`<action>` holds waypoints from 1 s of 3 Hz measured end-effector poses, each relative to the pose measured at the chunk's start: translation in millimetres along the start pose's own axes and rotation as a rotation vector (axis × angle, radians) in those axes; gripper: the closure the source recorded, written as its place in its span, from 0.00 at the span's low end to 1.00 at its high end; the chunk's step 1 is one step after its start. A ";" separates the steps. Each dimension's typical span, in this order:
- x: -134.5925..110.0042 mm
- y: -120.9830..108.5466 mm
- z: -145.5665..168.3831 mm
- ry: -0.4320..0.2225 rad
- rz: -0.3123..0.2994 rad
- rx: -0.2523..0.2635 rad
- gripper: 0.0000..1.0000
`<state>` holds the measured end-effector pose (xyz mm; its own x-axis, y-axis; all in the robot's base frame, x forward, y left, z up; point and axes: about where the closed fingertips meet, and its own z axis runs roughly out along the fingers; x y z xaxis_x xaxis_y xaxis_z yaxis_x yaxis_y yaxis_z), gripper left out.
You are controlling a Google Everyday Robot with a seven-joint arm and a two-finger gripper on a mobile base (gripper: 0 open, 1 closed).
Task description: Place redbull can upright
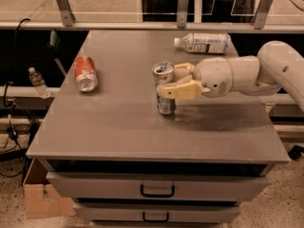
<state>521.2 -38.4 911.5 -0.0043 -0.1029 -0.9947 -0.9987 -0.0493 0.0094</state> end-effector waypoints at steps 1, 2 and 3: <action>4.8 3.6 0.6 0.000 0.005 -0.019 0.29; 7.8 6.7 0.6 0.003 0.009 -0.032 0.05; 9.2 7.3 0.3 0.005 0.010 -0.035 0.00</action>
Offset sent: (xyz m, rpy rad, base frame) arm -0.0092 -0.0068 -0.0122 -0.0064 0.0180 0.0341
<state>513.9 -39.4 902.4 -0.0142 -0.1090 -0.9939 -0.9962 -0.0834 0.0234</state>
